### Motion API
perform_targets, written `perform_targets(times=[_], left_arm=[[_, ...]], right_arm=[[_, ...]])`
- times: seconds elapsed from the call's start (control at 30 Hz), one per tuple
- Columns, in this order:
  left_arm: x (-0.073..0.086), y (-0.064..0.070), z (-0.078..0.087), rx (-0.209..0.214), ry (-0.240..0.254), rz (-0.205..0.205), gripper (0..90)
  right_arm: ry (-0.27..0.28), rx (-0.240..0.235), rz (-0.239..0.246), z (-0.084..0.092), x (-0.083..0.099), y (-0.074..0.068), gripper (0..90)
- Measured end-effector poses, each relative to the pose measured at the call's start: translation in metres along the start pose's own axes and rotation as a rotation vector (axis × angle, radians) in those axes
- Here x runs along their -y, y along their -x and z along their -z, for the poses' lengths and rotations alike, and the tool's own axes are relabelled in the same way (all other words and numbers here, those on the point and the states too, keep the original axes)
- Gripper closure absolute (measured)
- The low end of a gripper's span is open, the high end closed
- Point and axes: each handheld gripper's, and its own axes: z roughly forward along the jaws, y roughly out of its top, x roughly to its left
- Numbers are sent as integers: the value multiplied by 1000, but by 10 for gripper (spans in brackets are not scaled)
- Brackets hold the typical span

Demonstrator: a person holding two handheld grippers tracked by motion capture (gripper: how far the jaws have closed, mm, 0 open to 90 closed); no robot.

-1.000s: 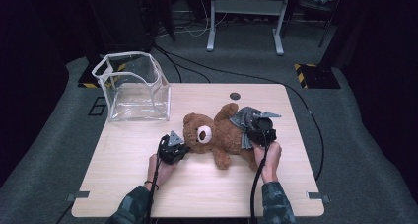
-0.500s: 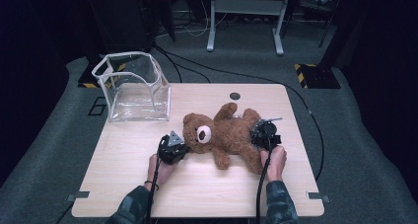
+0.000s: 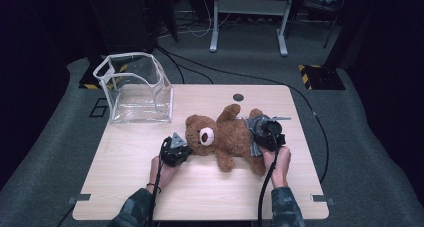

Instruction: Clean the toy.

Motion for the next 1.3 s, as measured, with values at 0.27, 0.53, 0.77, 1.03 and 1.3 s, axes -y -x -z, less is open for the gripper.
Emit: perform_targets(times=[0.27,0.53,0.77,1.03,1.3], left_arm=[[0,0,0,-4,-1,-6,791],[0,1,0,-7,-1,-9,791],[0,1,0,-7,-1,-8,791],[0,2,0,-7,0,-6,792],[0,1,0,-8,-3,-10,791]], right_arm=[[-125,118,-1,-21,22,29,768],[33,64,36,30,8,3,764],[-19,41,98,16,23,-22,767],[-72,73,32,9,47,11,770],[-68,134,18,25,47,26,768]])
